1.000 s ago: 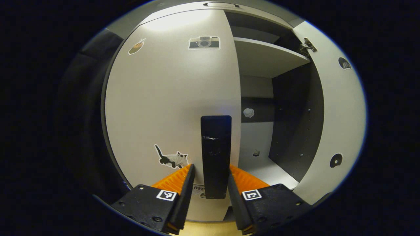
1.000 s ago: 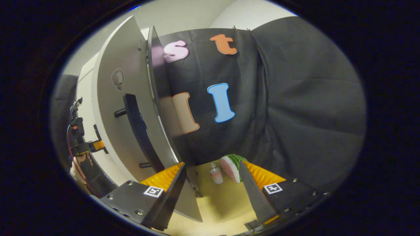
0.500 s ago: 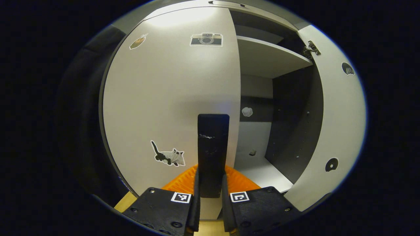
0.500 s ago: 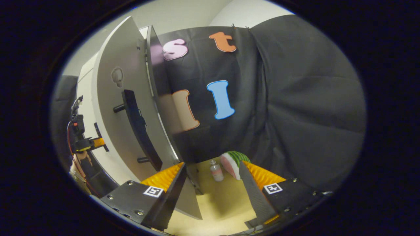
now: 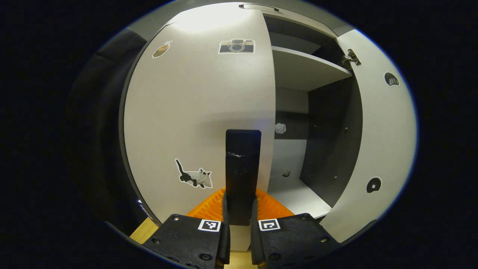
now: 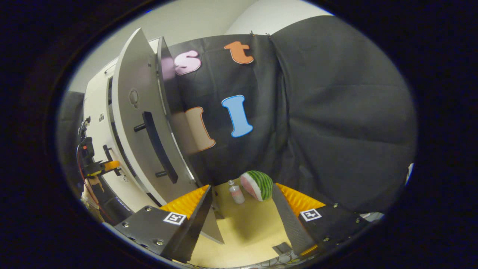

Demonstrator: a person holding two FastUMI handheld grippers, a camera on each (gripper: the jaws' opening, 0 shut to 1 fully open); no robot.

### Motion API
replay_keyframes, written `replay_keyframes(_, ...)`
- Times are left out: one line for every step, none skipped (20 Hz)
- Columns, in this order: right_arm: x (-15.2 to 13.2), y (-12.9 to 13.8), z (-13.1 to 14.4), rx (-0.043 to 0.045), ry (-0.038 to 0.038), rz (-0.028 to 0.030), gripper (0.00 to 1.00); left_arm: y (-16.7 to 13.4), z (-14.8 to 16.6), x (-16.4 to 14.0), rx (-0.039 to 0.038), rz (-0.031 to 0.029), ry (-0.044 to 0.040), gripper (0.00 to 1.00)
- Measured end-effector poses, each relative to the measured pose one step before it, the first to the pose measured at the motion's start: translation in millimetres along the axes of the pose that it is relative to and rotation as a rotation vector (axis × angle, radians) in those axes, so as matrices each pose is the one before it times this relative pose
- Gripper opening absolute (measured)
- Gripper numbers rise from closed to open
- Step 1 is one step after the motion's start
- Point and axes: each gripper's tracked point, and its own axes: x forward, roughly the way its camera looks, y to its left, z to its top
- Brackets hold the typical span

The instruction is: Open the right door of the double-door shoe cabinet with the right hand, and open the left door with the left hand.

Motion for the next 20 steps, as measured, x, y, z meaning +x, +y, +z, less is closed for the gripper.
replay_keyframes(-4.32, -3.45, 0.05, 0.00986, -0.00025, -0.00509, 0.95, 0.79, -0.33, -1.1, -0.00001, -0.00251, 0.00129, 0.23)
replay_keyframes(-3.03, -0.25, 0.91, 0.00729, -0.00322, -0.00188, 0.95, 0.44, 0.41, -0.78, 0.00049, -0.00268, 0.00143, 0.23)
replay_keyframes(-3.39, -2.01, 2.62, 0.00396, -0.00633, -0.00223, 0.95, 0.51, -0.33, -1.72, 0.0009, -0.00255, 0.00054, 0.23)
replay_keyframes(-3.33, -0.96, 0.66, 0.00184, -0.00425, -0.00263, 0.95, 1.28, 0.22, -1.24, 0.00132, -0.00158, 0.0017, 0.23)
replay_keyframes(-3.22, -1.69, 0.63, 0.00065, -0.00145, -0.00011, 0.95, 0.87, -0.97, -1.77, 0.00043, -0.00098, 0.00149, 0.23)
replay_keyframes(-2.37, 0.11, 0.17, 0.00088, -0.00065, 0.00103, 0.95, 0.92, 0.06, -1.0, 0.00012, -0.00122, 0.0006, 0.23)
replay_keyframes(-3.04, -0.7, -0.41, 0.00098, 0.0016, 0.0029, 0.95, 0.79, -0.43, -1.58, -0.00032, -0.00186, -0.00014, 0.23)
replay_keyframes(-2.63, 2.05, -1.13, 0.00084, 0.00212, 0.00358, 0.95, 1.07, -0.2, -2.73, -0.0006, -0.00159, -0.00058, 0.23)
replay_keyframes(-4.12, 0.98, -1.65, 0.00015, 0.00242, 0.0029, 0.95, 0.84, -0.34, 0.02, 0.0011, -0.00048, -0.00103, 0.23)
replay_keyframes(-2.62, 2.52, -1.94, -0.00096, 0.00343, 0.00421, 0.95, 1.25, -0.63, -1.01, 0.001, 0.00012, -0.00097, 0.23)
replay_keyframes(-3.82, 1.18, -1.95, -0.00196, 0.00405, 0.00372, 0.95, 0.85, -0.35, -0.73, 0.00105, -0.00059, -0.00141, 0.23)
replay_keyframes(-3.62, 2.21, -2.85, -0.00313, 0.00661, 0.0041, 0.95, 0.78, 0.24, -1.42, -0.00178, -0.00096, -0.0002, 0.23)
replay_keyframes(-4.16, 1.61, -3.29, -0.0053, 0.00683, 0.00282, 0.95, 1.36, -0.74, -2.26, -0.00274, -0.00039, 0.00005, 0.23)
replay_keyframes(-2.43, 1.65, -1.68, -0.00851, 0.00583, 0.00281, 0.95, 1.45, -0.61, -1.8, -0.00051, -0.00023, -0.00084, 0.22)
replay_keyframes(-4.36, 1.59, -1.7, -0.01162, 0.00439, 0.00304, 0.95, 1.1, -0.18, -1.73, 0.001, 0.00081, -0.00308, 0.23)
replay_keyframes(-3.01, 1.2, -0.61, -0.00861, 0.00327, 0.00303, 0.95, 0.94, -0.1, -1.87, 0.00101, 0.00149, -0.00177, 0.22)
replay_keyframes(-2.82, 3.17, -1.35, -0.00798, 0.00371, 0.00545, 0.95, 1.83, 0.04, -2.28, 0.00075, 0.00112, -0.00134, 0.22)
replay_keyframes(-2.29, 1.88, -0.75, -0.0038, 0.00306, 0.00401, 0.95, 1.3, -0.89, -1.78, -0.00044, 0.00021, 0.0001, 0.22)
replay_keyframes(-1.73, 1.85, -0.64, -0.00279, 0.00393, 0.00501, 0.95, 1.45, 0.13, -1.57, -0.0016, -0.0007, 0.00023, 0.22)
replay_keyframes(-0.92, 2.06, -1.15, -0.00185, 0.00013, 0.00447, 0.95, 1.88, -0.58, -1.3, -0.0015, -0.00105, -0.00004, 0.22)
